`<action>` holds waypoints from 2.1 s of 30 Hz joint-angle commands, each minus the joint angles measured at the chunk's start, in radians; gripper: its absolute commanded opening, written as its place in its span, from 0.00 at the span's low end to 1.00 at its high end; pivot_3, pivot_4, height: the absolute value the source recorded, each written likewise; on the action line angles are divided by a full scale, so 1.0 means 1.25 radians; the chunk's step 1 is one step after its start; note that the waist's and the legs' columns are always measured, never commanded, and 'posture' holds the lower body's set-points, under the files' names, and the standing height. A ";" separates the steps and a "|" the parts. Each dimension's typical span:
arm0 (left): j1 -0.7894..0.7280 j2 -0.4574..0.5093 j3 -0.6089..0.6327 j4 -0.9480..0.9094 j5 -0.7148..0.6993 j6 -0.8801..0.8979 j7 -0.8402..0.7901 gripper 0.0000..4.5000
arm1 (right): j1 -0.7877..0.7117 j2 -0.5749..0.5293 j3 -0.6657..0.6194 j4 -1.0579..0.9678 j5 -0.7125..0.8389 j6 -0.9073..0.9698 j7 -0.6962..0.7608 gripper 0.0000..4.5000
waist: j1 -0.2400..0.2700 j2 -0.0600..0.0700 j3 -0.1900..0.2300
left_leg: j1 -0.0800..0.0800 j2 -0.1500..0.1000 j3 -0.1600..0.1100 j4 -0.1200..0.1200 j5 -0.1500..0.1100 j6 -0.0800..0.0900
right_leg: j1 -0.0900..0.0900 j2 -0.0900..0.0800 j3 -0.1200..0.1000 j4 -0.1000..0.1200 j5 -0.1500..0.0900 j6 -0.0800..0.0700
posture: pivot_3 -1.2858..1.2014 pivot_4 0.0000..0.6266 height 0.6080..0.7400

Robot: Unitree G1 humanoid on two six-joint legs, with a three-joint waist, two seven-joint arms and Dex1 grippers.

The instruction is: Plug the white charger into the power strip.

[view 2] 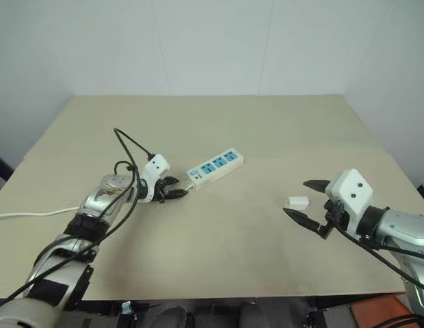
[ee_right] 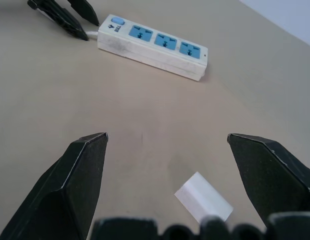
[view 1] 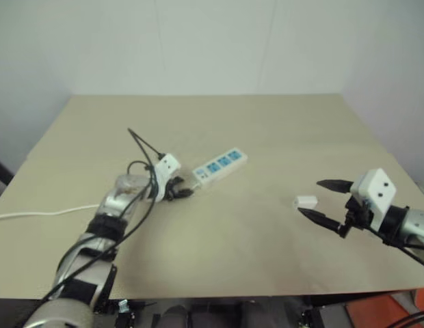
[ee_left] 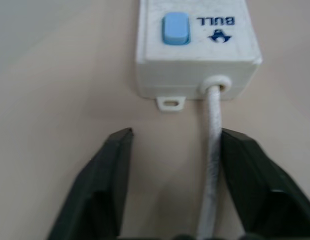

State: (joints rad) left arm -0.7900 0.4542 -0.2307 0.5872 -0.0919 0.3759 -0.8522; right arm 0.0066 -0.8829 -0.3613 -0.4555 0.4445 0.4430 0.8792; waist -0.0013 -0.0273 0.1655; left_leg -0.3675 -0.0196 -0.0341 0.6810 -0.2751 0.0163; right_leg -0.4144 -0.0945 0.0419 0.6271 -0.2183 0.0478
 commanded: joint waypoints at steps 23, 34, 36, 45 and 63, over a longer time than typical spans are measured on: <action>0.509 0.128 0.210 -0.713 -0.223 0.017 -0.093 0.72 | 0.025 -0.012 -0.030 -0.043 0.014 -0.003 0.004 1.00 | 0.005 0.000 0.000 | -0.002 0.001 -0.006 0.000 0.000 0.000 | -0.004 -0.001 0.001 0.001 0.001 0.000 | 0.52 0.24 1.00; 0.412 0.031 0.144 -0.516 -0.151 -0.198 -0.085 0.99 | 0.029 -0.010 -0.036 -0.063 0.030 0.005 0.006 1.00 | 0.002 0.000 0.000 | -0.002 0.001 0.001 0.000 0.000 0.000 | -0.003 0.000 0.001 0.000 0.001 -0.001 | 0.52 0.24 1.00; 0.391 0.021 0.130 -0.457 -0.145 -0.229 -0.106 0.99 | 0.029 -0.010 -0.038 -0.064 0.030 0.006 0.005 1.00 | 0.002 0.000 0.000 | -0.002 0.001 0.001 0.000 0.000 0.000 | -0.003 0.000 0.001 0.000 0.001 -0.001 | 0.52 0.24 1.00; 0.354 -0.019 0.098 -0.348 -0.144 -0.295 -0.165 0.99 | 0.029 -0.015 -0.051 -0.076 0.038 0.017 0.003 1.00 | 0.000 0.000 0.000 | -0.002 0.001 0.001 0.000 0.000 0.000 | -0.004 0.000 0.001 0.000 0.001 -0.001 | 0.52 0.24 1.00; 0.330 -0.088 0.074 -0.156 -0.083 -0.388 -0.131 0.99 | -0.022 -0.017 -0.002 -0.052 0.038 0.010 0.014 1.00 | 0.013 0.002 -0.001 | 0.001 0.001 0.001 0.001 0.000 0.000 | 0.002 0.000 0.000 -0.001 0.002 0.000 | 0.52 0.24 1.00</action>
State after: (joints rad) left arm -0.3785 0.3579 -0.1252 0.3517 -0.2028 -0.1085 -1.0172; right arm -0.0072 -0.8910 -0.3531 -0.5116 0.4797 0.4605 0.8928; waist 0.0146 -0.0246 0.1638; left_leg -0.3635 -0.0188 -0.0337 0.6826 -0.2750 0.0162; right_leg -0.4081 -0.0947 0.0412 0.6253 -0.2161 0.0477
